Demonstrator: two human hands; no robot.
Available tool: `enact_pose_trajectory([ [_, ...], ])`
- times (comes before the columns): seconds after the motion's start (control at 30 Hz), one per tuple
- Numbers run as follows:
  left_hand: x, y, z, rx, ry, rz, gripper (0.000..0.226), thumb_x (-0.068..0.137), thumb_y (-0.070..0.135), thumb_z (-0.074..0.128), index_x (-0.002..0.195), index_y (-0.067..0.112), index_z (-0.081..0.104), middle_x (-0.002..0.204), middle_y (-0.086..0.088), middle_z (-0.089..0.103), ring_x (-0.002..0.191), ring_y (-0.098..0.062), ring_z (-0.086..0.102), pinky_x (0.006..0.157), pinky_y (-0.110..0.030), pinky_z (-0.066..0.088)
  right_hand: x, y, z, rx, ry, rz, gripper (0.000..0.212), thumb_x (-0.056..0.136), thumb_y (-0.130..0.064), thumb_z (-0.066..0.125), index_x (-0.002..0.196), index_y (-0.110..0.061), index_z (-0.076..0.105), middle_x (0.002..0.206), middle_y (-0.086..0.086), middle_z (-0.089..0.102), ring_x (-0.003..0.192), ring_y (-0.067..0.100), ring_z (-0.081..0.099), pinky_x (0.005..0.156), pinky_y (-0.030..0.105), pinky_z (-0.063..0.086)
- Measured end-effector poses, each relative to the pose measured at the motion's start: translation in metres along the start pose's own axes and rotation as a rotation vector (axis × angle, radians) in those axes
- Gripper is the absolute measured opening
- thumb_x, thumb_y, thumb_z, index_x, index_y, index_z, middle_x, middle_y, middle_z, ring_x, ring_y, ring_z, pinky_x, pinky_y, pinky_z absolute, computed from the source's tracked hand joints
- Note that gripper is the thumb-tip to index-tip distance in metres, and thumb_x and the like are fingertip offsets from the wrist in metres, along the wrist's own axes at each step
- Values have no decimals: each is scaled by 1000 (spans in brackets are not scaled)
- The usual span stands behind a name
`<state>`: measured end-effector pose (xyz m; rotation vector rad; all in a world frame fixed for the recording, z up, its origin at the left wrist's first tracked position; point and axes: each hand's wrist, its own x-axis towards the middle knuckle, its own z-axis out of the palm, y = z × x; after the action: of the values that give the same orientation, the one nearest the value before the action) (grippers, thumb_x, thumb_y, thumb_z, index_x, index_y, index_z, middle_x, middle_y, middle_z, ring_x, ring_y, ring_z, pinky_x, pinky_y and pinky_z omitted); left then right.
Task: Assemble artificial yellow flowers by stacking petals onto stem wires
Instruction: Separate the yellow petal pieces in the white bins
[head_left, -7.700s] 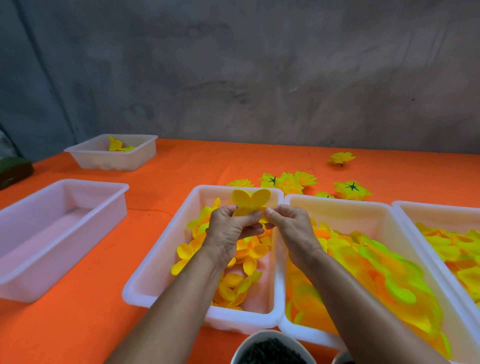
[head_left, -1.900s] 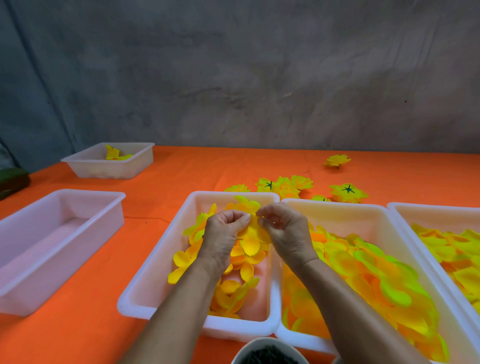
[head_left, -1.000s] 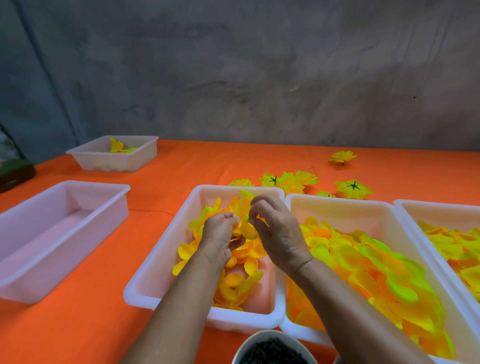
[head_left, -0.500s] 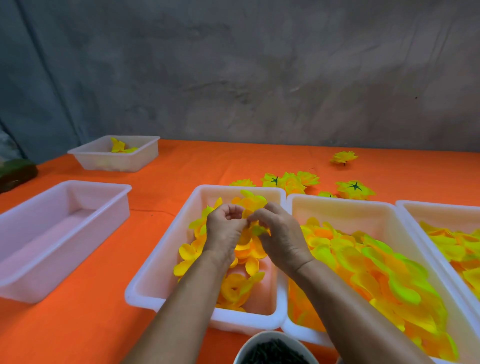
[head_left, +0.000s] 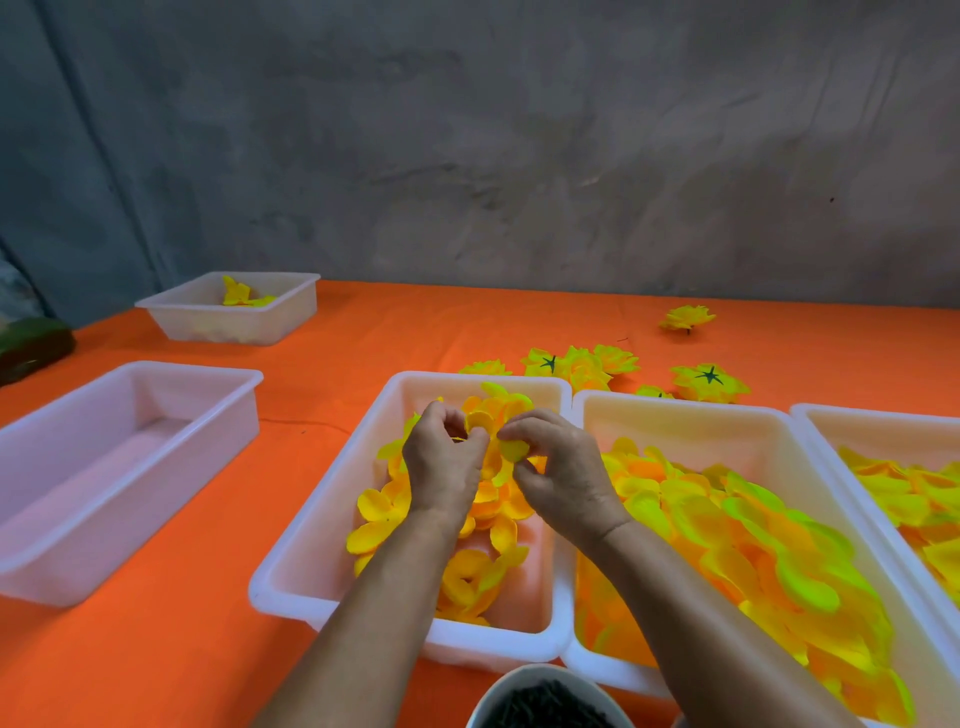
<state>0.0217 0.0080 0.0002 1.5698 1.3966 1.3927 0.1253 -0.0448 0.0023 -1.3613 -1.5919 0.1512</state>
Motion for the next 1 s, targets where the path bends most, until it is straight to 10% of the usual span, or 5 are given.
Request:
enact_pose_trajectory([
  [0.23,-3,2,1,-153,-113,36,35,65,-9,68,63,19,46,60,4,46,59,-14,40,54,-26,39,4,3,0,273,94,328,19,73,-16,80,70,-20,61,70,3,65,65,16,61,57,23,48],
  [0.77,0,1,-2,-79,211,69,39,69,-6,60,54,19,35,51,6,37,50,-13,32,53,-28,29,2,4,3,248,-62,277,36,79,11,56,71,-24,62,46,-23,52,43,-2,44,48,8,29],
  [1.0,1,0,1,-204,75,25,28,71,-6,62,87,15,53,66,4,50,57,-13,45,55,-26,42,2,1,1,25,-114,239,28,80,2,56,90,-14,75,72,-19,51,55,-13,47,57,4,32],
])
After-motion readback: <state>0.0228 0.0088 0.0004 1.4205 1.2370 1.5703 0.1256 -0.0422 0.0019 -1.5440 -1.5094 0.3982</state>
